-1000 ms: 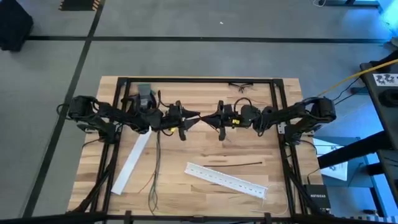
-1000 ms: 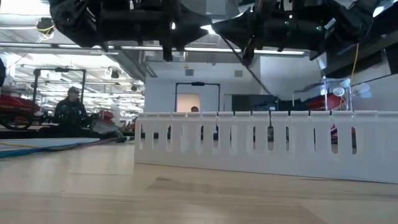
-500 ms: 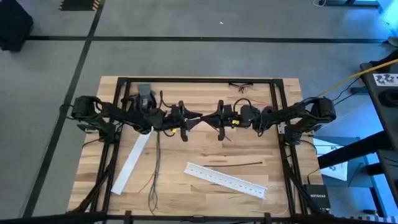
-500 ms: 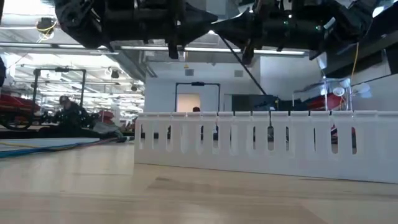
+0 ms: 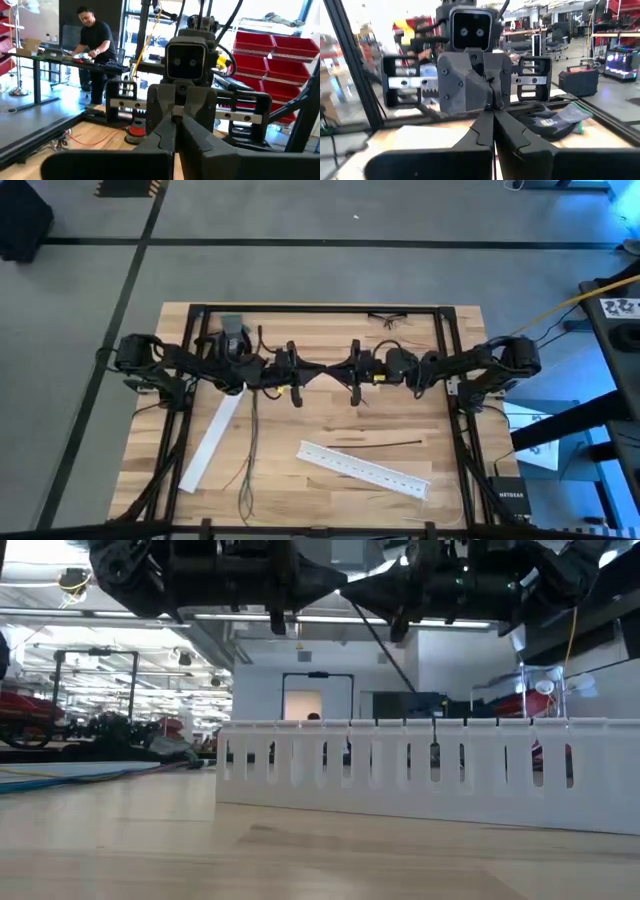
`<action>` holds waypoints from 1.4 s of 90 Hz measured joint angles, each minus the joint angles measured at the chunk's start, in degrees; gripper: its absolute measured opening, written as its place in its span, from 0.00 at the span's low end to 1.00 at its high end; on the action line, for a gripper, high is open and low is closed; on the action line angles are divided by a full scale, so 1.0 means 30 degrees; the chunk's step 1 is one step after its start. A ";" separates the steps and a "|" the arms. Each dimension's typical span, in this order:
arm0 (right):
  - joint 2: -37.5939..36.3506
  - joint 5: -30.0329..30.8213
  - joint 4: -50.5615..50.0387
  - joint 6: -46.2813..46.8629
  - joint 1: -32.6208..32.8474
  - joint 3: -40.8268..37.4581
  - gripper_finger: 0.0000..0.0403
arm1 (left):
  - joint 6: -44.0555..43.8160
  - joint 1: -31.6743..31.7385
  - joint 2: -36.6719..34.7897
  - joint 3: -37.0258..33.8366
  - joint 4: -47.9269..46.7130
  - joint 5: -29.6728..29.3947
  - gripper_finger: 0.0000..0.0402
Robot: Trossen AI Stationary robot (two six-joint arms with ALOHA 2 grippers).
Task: Ziptie cables
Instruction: Wrap the cables together using the top zip tie
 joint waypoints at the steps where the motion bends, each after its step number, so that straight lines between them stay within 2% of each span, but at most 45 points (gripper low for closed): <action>1: -0.0145 0.0000 -0.0213 -0.0097 -0.0005 0.0000 0.06 | 0.0021 0.0012 -0.0043 -0.0005 0.0000 0.0000 0.00; 14: -0.2589 0.0030 -0.3893 -0.2495 0.0029 0.0007 0.18 | 0.0100 0.0197 -0.0599 0.0001 -0.0501 -0.0058 0.00; 27: -0.5821 0.2053 -1.0415 -0.7094 0.0058 0.0582 0.32 | -0.0449 0.0238 -0.0618 -0.0006 -0.0437 -0.0066 0.00; 35: -0.6972 0.2927 -1.4802 -1.1783 0.0044 0.1093 0.37 | -0.0897 0.0238 -0.0633 -0.0006 -0.0589 -0.0058 0.00; 47: -0.6702 0.3263 -1.8281 -1.9204 0.0043 0.1035 0.39 | -0.2647 0.0195 -0.0629 -0.0006 -0.0627 0.0182 0.00; 55: -0.5733 0.3380 -1.8399 -2.2898 0.0110 0.0918 0.38 | -0.3819 0.0028 -0.0633 -0.0006 -0.0685 0.0375 0.00; 73: -0.4070 0.4016 -1.5823 -2.7313 0.1845 0.0736 0.34 | -0.5795 -0.0170 -0.0626 -0.0006 -0.0477 0.0460 0.00; 82: -0.3504 0.4271 -1.5710 -2.7877 0.2908 0.0699 0.33 | -0.6419 -0.0170 -0.0633 -0.0006 -0.0566 0.0449 0.00; 98: -0.3322 0.6015 -1.5623 -2.8520 0.4496 0.0699 0.33 | -0.7080 -0.0170 -0.0627 -0.0006 -0.0829 0.0444 0.00; 116: -0.3491 0.8699 -1.5880 -2.8778 0.5348 0.0707 0.32 | -0.7470 -0.0170 -0.0626 -0.0006 -0.0866 0.0437 0.00; 126: -0.3491 0.9556 -1.5953 -2.8754 0.5538 0.0707 0.32 | -0.7614 -0.0170 -0.0625 -0.0006 -0.0934 0.0434 0.00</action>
